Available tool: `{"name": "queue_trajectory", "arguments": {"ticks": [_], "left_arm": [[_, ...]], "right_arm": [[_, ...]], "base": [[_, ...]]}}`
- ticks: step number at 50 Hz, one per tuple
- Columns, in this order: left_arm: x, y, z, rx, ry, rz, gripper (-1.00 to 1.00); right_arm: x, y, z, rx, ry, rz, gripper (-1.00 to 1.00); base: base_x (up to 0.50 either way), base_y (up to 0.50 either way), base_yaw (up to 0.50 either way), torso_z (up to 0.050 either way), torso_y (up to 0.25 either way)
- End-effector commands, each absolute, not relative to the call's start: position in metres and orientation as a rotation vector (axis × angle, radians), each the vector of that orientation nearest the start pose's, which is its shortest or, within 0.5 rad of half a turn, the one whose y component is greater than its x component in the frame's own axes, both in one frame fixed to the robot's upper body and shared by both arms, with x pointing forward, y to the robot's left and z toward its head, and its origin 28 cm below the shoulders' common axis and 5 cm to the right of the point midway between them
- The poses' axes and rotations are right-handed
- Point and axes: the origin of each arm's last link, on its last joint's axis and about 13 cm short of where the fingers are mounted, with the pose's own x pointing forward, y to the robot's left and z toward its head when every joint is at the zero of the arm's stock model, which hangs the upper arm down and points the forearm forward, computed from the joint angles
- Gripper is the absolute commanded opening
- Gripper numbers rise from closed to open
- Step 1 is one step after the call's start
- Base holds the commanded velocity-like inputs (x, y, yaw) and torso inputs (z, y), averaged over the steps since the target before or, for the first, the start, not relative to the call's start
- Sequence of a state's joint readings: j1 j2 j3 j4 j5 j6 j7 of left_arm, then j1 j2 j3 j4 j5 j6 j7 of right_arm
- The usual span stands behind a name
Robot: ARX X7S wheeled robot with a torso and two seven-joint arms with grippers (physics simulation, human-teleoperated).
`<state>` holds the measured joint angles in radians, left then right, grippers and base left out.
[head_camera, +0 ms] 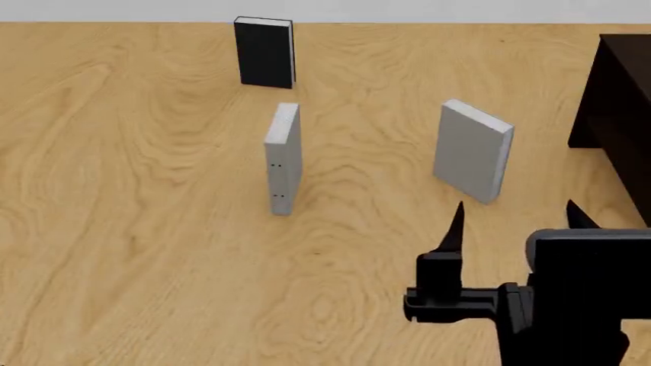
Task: Pick up the book on the right and place it on the cabinet shelf.
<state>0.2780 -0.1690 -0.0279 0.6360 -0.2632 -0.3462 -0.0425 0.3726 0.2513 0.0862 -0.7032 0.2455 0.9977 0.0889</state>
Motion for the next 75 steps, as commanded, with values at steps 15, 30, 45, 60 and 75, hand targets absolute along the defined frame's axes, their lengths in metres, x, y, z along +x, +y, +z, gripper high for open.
{"name": "queue_trajectory", "arguments": {"ticks": [15, 30, 45, 60, 75], "left_arm": [[0.1387, 0.2231, 0.0847, -0.092, -0.006, -0.110, 1.00], [0.1386, 0.2228, 0.0848, -0.096, -0.002, -0.121, 1.00], [0.1408, 0.2225, 0.0873, -0.105, -0.003, -0.129, 1.00], [0.1416, 0.2225, 0.0860, -0.108, -0.001, -0.133, 1.00], [0.1394, 0.2232, 0.0848, -0.110, -0.004, -0.128, 1.00]], "right_arm": [[0.2304, -0.1439, 0.1963, -0.126, -0.119, -0.004, 1.00], [0.2296, -0.1418, 0.1964, -0.143, -0.121, 0.013, 1.00], [0.2286, -0.1420, 0.1967, -0.142, -0.119, 0.016, 1.00], [0.2322, -0.1401, 0.1966, -0.140, -0.101, 0.016, 1.00], [0.2315, -0.1378, 0.1954, -0.137, -0.094, 0.036, 1.00]], "base": [[0.26, -0.27, 0.00, 0.000, 0.000], [0.34, -0.16, 0.00, 0.000, 0.000], [0.35, 0.00, 0.00, 0.000, 0.000], [0.35, -0.04, 0.00, 0.000, 0.001], [0.05, -0.09, 0.00, 0.000, 0.001]]}}
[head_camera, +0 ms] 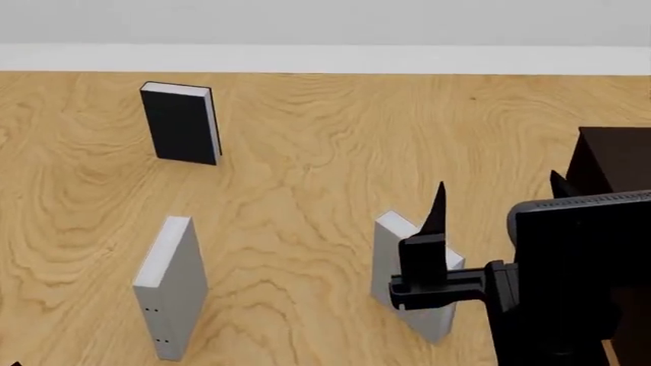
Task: Pick up the book on the right and place it on the cabinet shelf.
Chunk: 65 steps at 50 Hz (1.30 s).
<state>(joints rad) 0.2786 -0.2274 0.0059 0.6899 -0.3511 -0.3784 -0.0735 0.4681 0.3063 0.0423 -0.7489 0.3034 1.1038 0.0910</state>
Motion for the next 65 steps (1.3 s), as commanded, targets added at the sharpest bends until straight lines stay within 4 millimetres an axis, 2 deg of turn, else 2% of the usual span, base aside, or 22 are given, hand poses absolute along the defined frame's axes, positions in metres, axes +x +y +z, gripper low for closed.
{"name": "queue_trajectory", "arguments": {"ticks": [1, 19, 41, 56, 65], "left_arm": [[0.1393, 0.2232, 0.0846, -0.110, -0.003, -0.128, 1.00], [0.1364, 0.2239, 0.0829, -0.116, -0.006, -0.129, 1.00], [0.1366, 0.2248, 0.0819, -0.118, -0.004, -0.127, 1.00], [0.1367, 0.2247, 0.0812, -0.122, -0.001, -0.130, 1.00], [0.1368, 0.2249, 0.0812, -0.124, -0.002, -0.131, 1.00]], "right_arm": [[0.2314, -0.1378, 0.1955, -0.135, -0.095, 0.036, 1.00], [0.2278, -0.1363, 0.1978, -0.142, -0.099, 0.056, 1.00], [0.2280, -0.1340, 0.1994, -0.147, -0.112, 0.075, 1.00], [0.2281, -0.1334, 0.1992, -0.157, -0.110, 0.077, 1.00], [0.2274, -0.1324, 0.1988, -0.175, -0.116, 0.078, 1.00]], "base": [[0.00, -0.07, 0.00, 0.000, 0.000], [0.00, -0.03, 0.00, 0.000, 0.000], [-0.08, -0.31, 0.00, 0.000, 0.000], [0.00, -0.01, 0.00, 0.000, 0.000], [0.00, -0.26, 0.00, 0.000, 0.000]]}}
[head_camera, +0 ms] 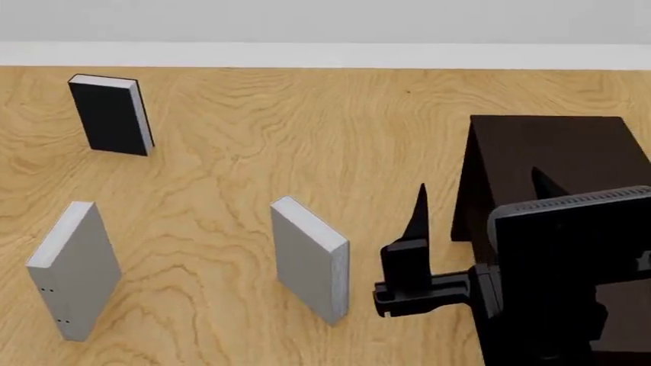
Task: Pick up the book on the right and place it on the cabinet shelf.
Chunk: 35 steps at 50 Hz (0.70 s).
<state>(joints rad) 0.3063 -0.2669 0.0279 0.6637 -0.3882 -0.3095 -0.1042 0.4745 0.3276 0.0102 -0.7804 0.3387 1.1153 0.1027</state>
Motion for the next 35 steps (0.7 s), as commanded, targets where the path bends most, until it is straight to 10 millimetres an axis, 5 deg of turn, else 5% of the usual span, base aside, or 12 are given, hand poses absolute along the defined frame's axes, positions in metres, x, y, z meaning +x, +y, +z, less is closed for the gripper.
{"name": "queue_trajectory", "arguments": {"ticks": [1, 35], "left_arm": [[0.1369, 0.2249, 0.0814, -0.124, -0.002, -0.131, 1.00], [0.1383, 0.2256, 0.0823, -0.122, -0.001, -0.131, 1.00]], "right_arm": [[0.2273, -0.1322, 0.1988, -0.174, -0.115, 0.079, 1.00], [0.2290, -0.1283, 0.1999, -0.200, -0.134, 0.136, 1.00]], "base": [[0.00, 0.01, 0.00, 0.000, 0.000], [0.15, -0.06, 0.00, 0.000, 0.000]]}}
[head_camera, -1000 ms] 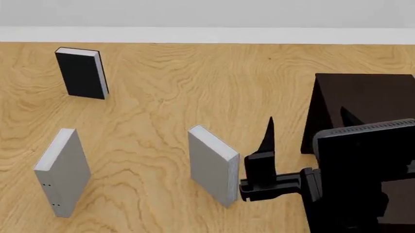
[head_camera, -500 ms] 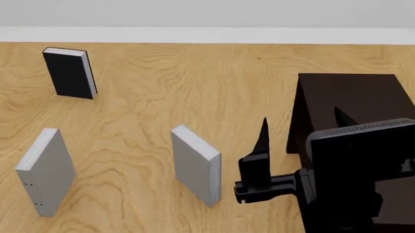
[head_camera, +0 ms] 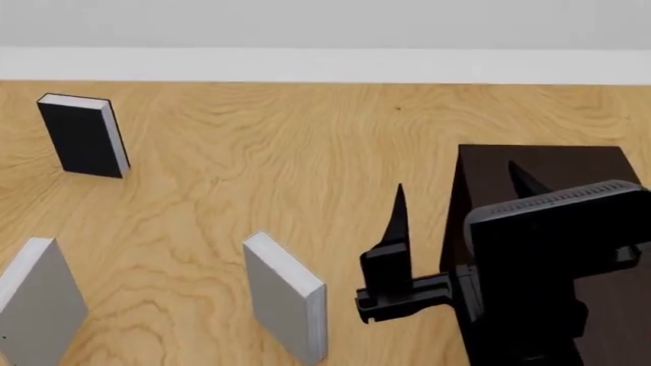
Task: Pick up the book on the right and place it on the cabinet shelf.
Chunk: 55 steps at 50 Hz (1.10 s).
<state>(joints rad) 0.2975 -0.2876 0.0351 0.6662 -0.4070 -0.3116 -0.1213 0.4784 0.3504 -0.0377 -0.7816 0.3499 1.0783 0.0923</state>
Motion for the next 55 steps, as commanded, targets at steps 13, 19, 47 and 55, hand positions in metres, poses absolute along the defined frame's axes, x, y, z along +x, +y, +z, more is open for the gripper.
{"name": "queue_trajectory", "arguments": {"ticks": [13, 19, 47, 55], "left_arm": [[0.1382, 0.2258, 0.0800, -0.124, 0.001, -0.132, 1.00], [0.1381, 0.2257, 0.0794, -0.123, 0.002, -0.133, 1.00], [0.1360, 0.2262, 0.0797, -0.118, 0.001, -0.130, 1.00], [0.1359, 0.2260, 0.0795, -0.119, 0.001, -0.133, 1.00]], "right_arm": [[0.2298, -0.1274, 0.1995, -0.201, -0.125, 0.143, 1.00], [0.2292, -0.1279, 0.1994, -0.189, -0.117, 0.132, 1.00], [0.2278, -0.1277, 0.1990, -0.196, -0.122, 0.133, 1.00], [0.2275, -0.1286, 0.1989, -0.184, -0.123, 0.123, 1.00]], "base": [[0.15, 0.00, 0.00, 0.000, 0.001], [0.04, 0.00, 0.00, 0.000, 0.000], [0.00, 0.10, 0.00, 0.000, 0.000], [0.00, 0.12, 0.00, 0.000, 0.000]]}}
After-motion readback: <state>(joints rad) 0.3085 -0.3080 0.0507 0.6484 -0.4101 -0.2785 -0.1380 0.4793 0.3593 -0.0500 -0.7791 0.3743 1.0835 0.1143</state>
